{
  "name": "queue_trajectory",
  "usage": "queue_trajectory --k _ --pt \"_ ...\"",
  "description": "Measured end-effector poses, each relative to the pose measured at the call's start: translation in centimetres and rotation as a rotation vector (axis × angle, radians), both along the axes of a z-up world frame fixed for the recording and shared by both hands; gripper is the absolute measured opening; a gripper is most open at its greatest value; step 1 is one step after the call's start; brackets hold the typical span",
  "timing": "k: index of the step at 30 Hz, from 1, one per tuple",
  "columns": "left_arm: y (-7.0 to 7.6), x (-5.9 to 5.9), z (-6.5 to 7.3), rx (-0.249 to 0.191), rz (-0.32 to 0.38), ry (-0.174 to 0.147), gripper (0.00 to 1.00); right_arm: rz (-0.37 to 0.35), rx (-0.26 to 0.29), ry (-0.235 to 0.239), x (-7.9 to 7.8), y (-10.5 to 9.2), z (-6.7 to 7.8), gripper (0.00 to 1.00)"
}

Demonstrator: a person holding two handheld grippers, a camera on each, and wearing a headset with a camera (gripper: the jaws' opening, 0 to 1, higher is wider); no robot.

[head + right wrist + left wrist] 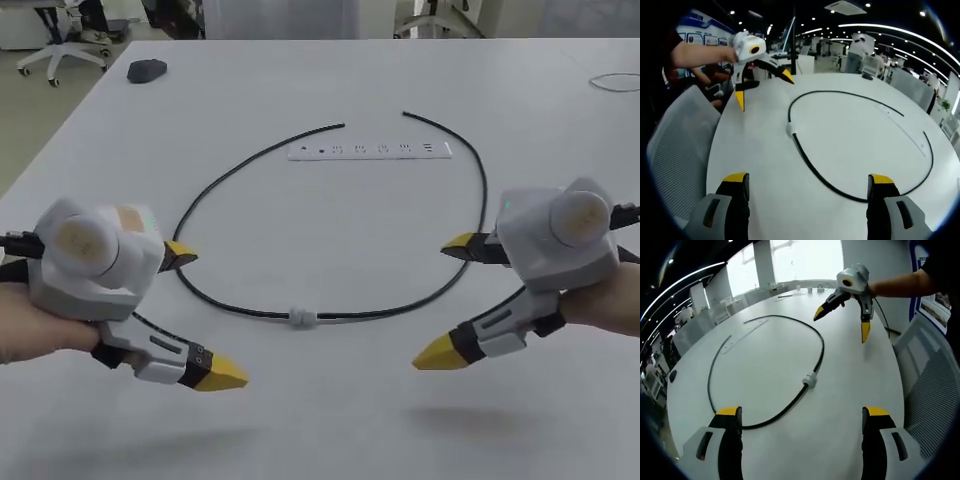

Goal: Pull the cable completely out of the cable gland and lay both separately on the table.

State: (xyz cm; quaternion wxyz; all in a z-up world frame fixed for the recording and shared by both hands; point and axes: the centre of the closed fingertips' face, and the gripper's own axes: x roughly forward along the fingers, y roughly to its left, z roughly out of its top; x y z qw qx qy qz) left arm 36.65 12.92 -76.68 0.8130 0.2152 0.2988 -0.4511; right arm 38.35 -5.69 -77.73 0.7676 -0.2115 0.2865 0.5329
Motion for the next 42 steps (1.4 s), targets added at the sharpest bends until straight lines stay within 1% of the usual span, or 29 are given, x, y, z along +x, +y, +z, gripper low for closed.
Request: queue_trajectory --k 2,4,6,7,9,11,12,14,15,16,17,18,20,22,23,24,25,26,29,30,32,34,35,36,38,39,40,41,42 --pt "-0.1 0.0 0.1 -0.011 0.003 0.006 1.00 0.003 0.000 0.003 0.0 0.2 -0.1 0.99" --pt "-0.1 0.0 -0.1 -0.012 0.002 0.013 1.00 0.004 0.004 0.007 0.1 0.4 -0.2 0.99" --pt "0.0 -0.2 -0.5 -0.002 -0.006 0.025 1.00 0.007 0.008 0.003 0.2 0.7 -0.1 0.99" --pt "0.1 -0.4 -1.0 0.015 -0.008 0.036 1.00 0.012 0.009 0.003 0.2 0.9 -0.2 0.99" --pt "0.1 -0.5 -1.3 0.018 -0.010 0.043 1.00 0.023 0.015 0.000 0.2 1.4 -0.2 0.99" --pt "-0.1 -0.4 -1.3 0.008 -0.007 0.042 1.00 0.026 0.029 0.008 0.3 2.2 -0.3 0.99" --pt "-0.4 -0.3 -1.2 -0.006 -0.002 0.044 1.00 0.030 0.036 0.011 0.3 2.6 -0.4 0.99" --pt "-0.9 -0.2 -0.9 -0.021 0.004 0.046 1.00 0.046 0.050 0.016 0.3 3.6 -0.6 0.99" --pt "-1.3 -0.1 -0.7 -0.034 0.009 0.042 1.00 0.055 0.049 0.013 0.2 3.9 -0.7 0.98" --pt "-2.1 -0.1 -0.2 -0.069 0.005 0.027 1.00 0.066 0.048 0.013 0.2 4.4 -1.0 0.97" --pt "-2.6 -0.2 0.0 -0.086 0.001 0.024 1.00 0.073 0.052 0.018 0.1 4.8 -1.1 0.95" --pt "-2.8 -0.3 0.1 -0.090 -0.005 0.020 1.00 0.077 0.055 0.021 0.0 5.1 -1.2 0.92" --pt "-3.1 -0.4 -0.1 -0.076 -0.017 0.011 1.00 0.087 0.063 0.014 0.2 5.9 -1.3 0.87" --pt "-3.0 -0.3 -0.4 -0.051 -0.031 -0.008 1.00 0.088 0.070 -0.005 0.5 6.6 -1.3 0.86" --pt "-3.1 -0.4 -0.4 -0.048 -0.036 -0.011 1.00 0.096 0.071 -0.005 0.4 7.0 -1.3 0.84" --pt "-3.2 -0.4 -0.4 -0.055 -0.034 -0.007 1.00 0.098 0.077 -0.002 0.4 7.2 -1.3 0.82" --pt "-3.5 -0.5 -0.4 -0.076 -0.030 -0.003 1.00 0.102 0.084 0.001 0.5 7.5 -1.3 0.79" --pt "-3.6 -0.6 -0.6 -0.079 -0.029 0.002 1.00 0.105 0.083 0.003 0.5 7.6 -1.4 0.77" --pt "-3.3 -0.7 -1.5 -0.061 -0.030 0.012 1.00 0.109 0.085 0.007 0.6 8.1 -1.8 0.72" --pt "-3.3 -0.8 -1.6 -0.064 -0.026 0.020 1.00 0.110 0.086 0.013 0.6 8.2 -1.9 0.70" --pt "-3.3 -0.8 -1.6 -0.079 -0.021 0.023 1.00 0.118 0.086 0.026 0.5 8.6 -2.2 0.63" --pt "-3.4 -0.8 -1.6 -0.083 -0.018 0.024 1.00 0.126 0.084 0.021 0.6 8.9 -2.5 0.54" --pt "-3.4 -0.6 -1.7 -0.078 -0.012 0.014 1.00 0.130 0.085 0.021 0.6 9.1 -2.6 0.51" --pt "-3.4 -0.3 -1.7 -0.071 -0.005 -0.011 1.00 0.128 0.081 0.019 0.8 9.5 -2.9 0.48" --pt "-3.5 -0.3 -1.6 -0.077 0.001 -0.011 1.00 0.132 0.084 0.017 1.1 10.0 -3.3 0.45" --pt "-3.8 -0.3 -1.5 -0.095 -0.002 -0.009 1.00 0.137 0.088 0.024 1.0 10.4 -3.5 0.43" --pt "-3.9 -0.4 -1.5 -0.098 -0.004 -0.004 1.00 0.146 0.087 0.024 0.9 10.6 -3.7 0.40" --pt "-3.9 -0.4 -1.5 -0.099 -0.006 -0.006 1.00 0.161 0.085 0.018 0.8 11.0 -3.8 0.38" --pt "-4.0 -0.3 -1.2 -0.101 -0.009 -0.017 1.00 0.172 0.080 0.015 0.7 11.2 -4.0 0.35"
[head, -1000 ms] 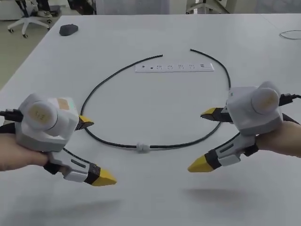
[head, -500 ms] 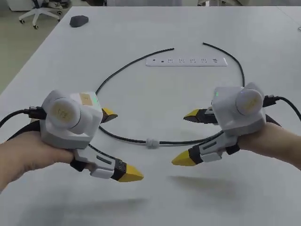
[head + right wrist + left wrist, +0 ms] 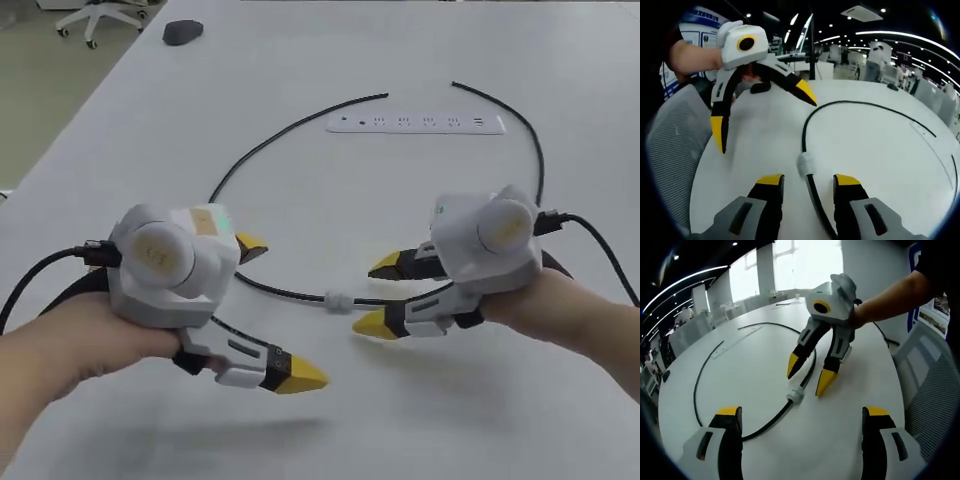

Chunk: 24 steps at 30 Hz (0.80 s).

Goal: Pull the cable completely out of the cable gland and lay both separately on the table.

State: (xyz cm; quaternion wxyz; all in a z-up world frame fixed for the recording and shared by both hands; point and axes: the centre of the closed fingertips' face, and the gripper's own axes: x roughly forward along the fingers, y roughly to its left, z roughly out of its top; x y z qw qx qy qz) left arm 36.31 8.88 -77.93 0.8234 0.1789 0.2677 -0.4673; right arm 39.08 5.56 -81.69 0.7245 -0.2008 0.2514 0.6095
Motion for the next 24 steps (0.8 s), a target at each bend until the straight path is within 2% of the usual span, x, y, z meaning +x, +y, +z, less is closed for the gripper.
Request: queue_trajectory --k 1,8,12,17,18,19,20,22,23,24 --pt "-0.2 0.2 0.5 -0.012 -0.009 -0.025 1.00 0.010 -0.008 -0.004 -0.1 0.3 -0.2 0.32" --pt "-0.7 0.2 1.0 -0.049 -0.006 -0.021 0.98 0.017 -0.010 -0.013 0.4 1.0 -0.5 0.22" --pt "-0.5 0.3 1.0 -0.048 0.015 -0.029 0.99 0.023 -0.009 -0.017 0.5 1.1 -0.5 0.09" --pt "-0.6 0.5 1.3 -0.069 0.031 -0.030 0.99 0.025 -0.015 -0.015 0.1 1.1 -0.5 0.09" --pt "-0.8 0.6 1.6 -0.088 0.040 -0.040 0.99 0.030 -0.018 -0.013 -0.1 1.1 -0.5 0.08" --pt "-1.0 1.0 2.2 -0.124 0.064 -0.066 0.97 0.041 -0.030 -0.014 -0.4 0.9 -0.5 0.08" --pt "-1.0 0.9 2.3 -0.125 0.059 -0.066 0.93 0.058 -0.039 -0.028 -0.7 0.8 -0.5 0.08" --pt "-1.3 0.6 2.2 -0.140 0.061 -0.044 0.89 0.095 -0.054 -0.033 -1.8 0.2 -0.3 0.08" --pt "-1.8 0.0 2.0 -0.165 0.052 0.003 0.86 0.099 -0.054 -0.036 -2.0 0.1 -0.2 0.08" --pt "-2.0 -0.4 1.9 -0.179 0.042 0.028 0.83 0.114 -0.057 -0.041 -2.5 -0.4 0.2 0.08"
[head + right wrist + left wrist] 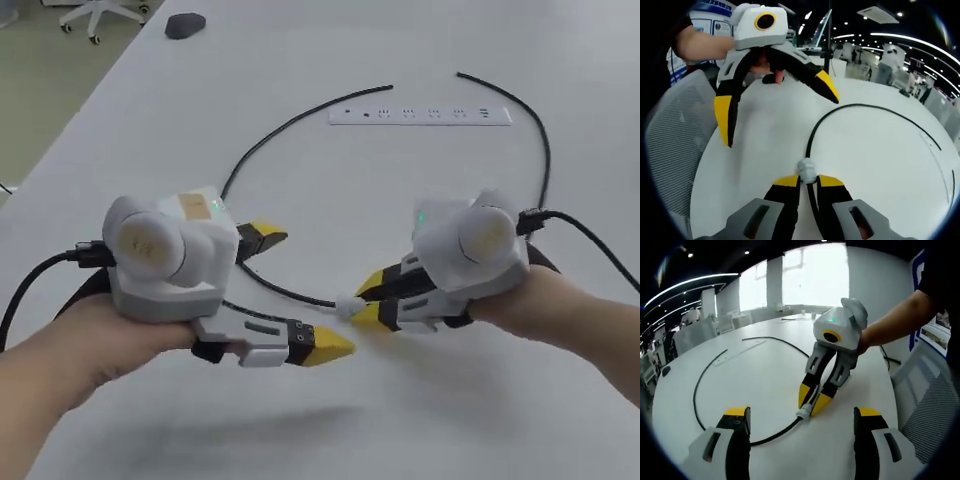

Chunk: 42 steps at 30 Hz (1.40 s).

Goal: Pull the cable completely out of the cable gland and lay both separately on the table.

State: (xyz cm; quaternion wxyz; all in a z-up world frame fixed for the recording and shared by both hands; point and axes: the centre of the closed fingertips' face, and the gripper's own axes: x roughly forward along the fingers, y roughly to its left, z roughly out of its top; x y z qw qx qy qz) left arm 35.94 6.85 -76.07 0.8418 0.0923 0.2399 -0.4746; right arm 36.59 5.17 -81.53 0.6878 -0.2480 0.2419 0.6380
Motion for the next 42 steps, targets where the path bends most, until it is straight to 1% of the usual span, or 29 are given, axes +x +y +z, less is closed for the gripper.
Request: queue_trajectory --k 1,2,3,4,5,6,7,8,9,10,11,14,15,17,18,19,20,21,22,23,24,26,27,28,29,30,31,37,42 --pt "-0.4 -0.5 -0.3 -0.023 -0.008 0.043 0.80 0.013 -0.004 0.005 -0.4 -0.4 0.3 0.08" --pt "-0.7 -1.1 -0.5 -0.049 -0.013 0.096 0.72 0.020 -0.002 0.004 -0.7 -0.7 0.6 0.08" --pt "-1.2 -1.5 -0.5 -0.085 -0.011 0.141 0.65 0.037 0.003 0.008 -1.2 -1.1 1.2 0.08" --pt "-1.6 -1.4 -0.3 -0.106 -0.029 0.116 0.60 0.056 0.010 0.017 -1.8 -1.4 1.8 0.08" --pt "-2.0 -1.5 0.0 -0.122 -0.045 0.088 0.58 0.061 0.013 0.012 -2.0 -1.7 2.1 0.08" --pt "-2.5 -1.6 0.1 -0.148 -0.048 0.096 0.59 0.076 0.018 0.016 -2.6 -2.1 2.5 0.08" --pt "-3.0 -1.9 0.2 -0.170 -0.060 0.117 0.59 0.081 0.028 0.019 -2.9 -2.3 2.8 0.08" --pt "-3.6 -2.2 0.5 -0.189 -0.081 0.125 0.58 0.087 0.037 0.019 -3.3 -2.5 3.2 0.08" --pt "-3.9 -2.4 0.4 -0.186 -0.097 0.123 0.58 0.089 0.038 0.016 -3.5 -2.7 3.4 0.08" --pt "-4.1 -2.6 0.2 -0.174 -0.108 0.130 0.57 0.096 0.042 0.010 -3.8 -2.8 3.6 0.08" --pt "-4.3 -2.6 0.1 -0.172 -0.112 0.134 0.57 0.097 0.043 0.010 -4.0 -2.9 3.8 0.08" --pt "-4.7 -3.1 0.0 -0.186 -0.137 0.160 0.49 0.100 0.052 0.001 -4.4 -3.1 4.3 0.07" --pt "-4.8 -3.1 0.0 -0.197 -0.135 0.179 0.47 0.099 0.059 0.002 -4.5 -3.1 4.6 0.07" --pt "-4.8 -3.3 -0.1 -0.203 -0.140 0.194 0.44 0.101 0.076 -0.007 -4.7 -3.0 5.1 0.07" --pt "-4.8 -3.4 -0.1 -0.207 -0.140 0.194 0.44 0.104 0.076 -0.002 -4.9 -3.1 5.2 0.07" --pt "-4.9 -3.4 0.1 -0.225 -0.137 0.208 0.43 0.108 0.077 -0.004 -5.0 -3.0 5.3 0.07" --pt "-5.2 -3.6 0.5 -0.261 -0.140 0.231 0.42 0.115 0.080 -0.010 -5.2 -3.0 5.4 0.07" --pt "-5.6 -3.9 1.1 -0.317 -0.137 0.274 0.43 0.117 0.081 -0.008 -5.2 -3.0 5.4 0.07" --pt "-5.7 -4.0 1.3 -0.336 -0.135 0.288 0.44 0.121 0.080 -0.018 -5.4 -2.9 5.6 0.07" --pt "-5.6 -4.0 1.1 -0.324 -0.143 0.278 0.44 0.127 0.085 -0.029 -5.4 -2.9 5.8 0.07" --pt "-5.7 -4.1 1.2 -0.332 -0.145 0.281 0.42 0.132 0.086 -0.027 -5.6 -2.9 5.9 0.07" --pt "-5.7 -4.2 1.3 -0.334 -0.146 0.294 0.36 0.138 0.086 -0.039 -5.7 -2.9 6.1 0.07" --pt "-5.7 -4.1 1.3 -0.341 -0.140 0.306 0.34 0.143 0.082 -0.042 -5.8 -2.9 6.1 0.07" --pt "-5.6 -4.2 1.4 -0.353 -0.136 0.326 0.29 0.149 0.079 -0.052 -5.9 -2.9 6.1 0.07" --pt "-5.6 -4.2 1.5 -0.363 -0.135 0.334 0.25 0.151 0.078 -0.051 -5.9 -3.0 6.1 0.07" --pt "-5.5 -4.3 1.6 -0.367 -0.138 0.341 0.20 0.153 0.074 -0.055 -6.0 -3.0 6.1 0.07" --pt "-5.6 -4.3 1.6 -0.363 -0.134 0.335 0.18 0.157 0.081 -0.060 -6.0 -3.0 6.2 0.07" --pt "-5.8 -4.8 1.8 -0.362 -0.169 0.315 0.19 0.163 0.085 -0.066 -6.0 -3.1 6.4 0.07" --pt "-5.8 -4.8 1.9 -0.365 -0.172 0.319 0.16 0.172 0.093 -0.073 -6.2 -3.1 6.6 0.07"
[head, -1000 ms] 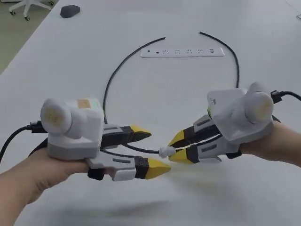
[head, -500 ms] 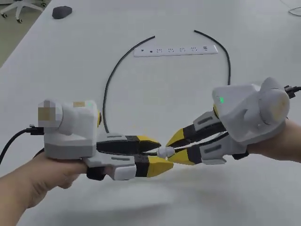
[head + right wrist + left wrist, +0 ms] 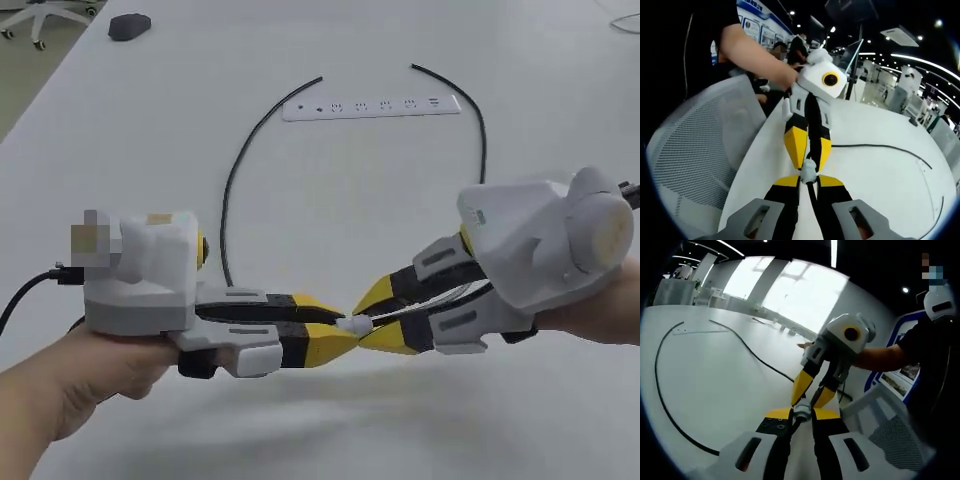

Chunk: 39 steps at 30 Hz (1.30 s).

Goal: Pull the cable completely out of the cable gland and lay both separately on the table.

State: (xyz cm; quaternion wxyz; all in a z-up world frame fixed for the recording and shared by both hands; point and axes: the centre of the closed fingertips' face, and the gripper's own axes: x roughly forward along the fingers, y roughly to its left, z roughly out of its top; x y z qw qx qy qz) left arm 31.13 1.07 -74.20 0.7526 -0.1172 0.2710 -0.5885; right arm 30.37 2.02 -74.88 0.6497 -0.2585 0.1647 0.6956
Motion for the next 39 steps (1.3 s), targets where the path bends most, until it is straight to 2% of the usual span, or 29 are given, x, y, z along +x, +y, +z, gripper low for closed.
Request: queue_trajectory --k 7,13,17,18,19,20,22,23,24,25,26,27,30,32,36,39 --pt "-0.1 0.0 0.2 -0.012 -0.005 -0.004 0.16 -0.001 0.015 -0.012 0.1 -0.1 0.5 0.07" --pt "-0.1 -0.2 0.4 -0.024 -0.001 0.021 0.16 -0.002 0.027 -0.021 0.0 -0.1 0.8 0.07" --pt "-0.1 -0.4 0.7 -0.020 -0.007 0.001 0.15 -0.006 0.042 -0.015 -0.2 -0.1 1.0 0.07" --pt "-0.2 -0.5 0.8 -0.015 -0.012 -0.021 0.15 -0.009 0.046 -0.011 -0.2 -0.1 1.1 0.07" --pt "-0.2 -0.5 1.0 -0.001 -0.021 -0.063 0.15 -0.010 0.047 -0.013 -0.2 -0.1 1.1 0.07" --pt "-0.2 -0.6 1.0 0.004 -0.025 -0.068 0.15 -0.011 0.048 -0.004 -0.3 -0.1 1.1 0.08" --pt "-0.3 -0.4 1.0 0.047 -0.043 -0.133 0.15 -0.039 0.037 0.040 -0.2 -0.3 1.0 0.08" --pt "-0.5 -0.6 1.0 0.071 -0.068 -0.159 0.15 -0.044 0.036 0.072 -0.4 -0.3 1.0 0.08" --pt "-0.5 -0.6 1.0 0.084 -0.078 -0.179 0.15 -0.044 0.035 0.082 -0.3 -0.4 1.0 0.08" --pt "-0.7 -0.5 1.2 0.103 -0.098 -0.237 0.15 -0.048 0.036 0.092 -0.2 -0.4 0.9 0.08" --pt "-0.7 -0.5 1.3 0.114 -0.116 -0.282 0.15 -0.057 0.038 0.114 -0.2 -0.5 0.9 0.09" --pt "-0.8 -0.6 1.3 0.126 -0.130 -0.304 0.15 -0.068 0.036 0.159 -0.4 -0.5 0.8 0.09" --pt "-1.0 -0.6 1.1 0.165 -0.154 -0.342 0.15 -0.078 0.033 0.200 -0.3 -0.7 0.7 0.08" --pt "-1.0 -0.5 1.0 0.181 -0.161 -0.364 0.15 -0.080 0.035 0.204 -0.3 -0.7 0.7 0.08" --pt "-1.2 -0.5 0.7 0.218 -0.182 -0.405 0.15 -0.097 0.051 0.270 -0.3 -0.8 0.9 0.09" --pt "-1.1 -0.5 0.7 0.218 -0.186 -0.412 0.15 -0.101 0.049 0.285 -0.3 -0.8 0.9 0.08"
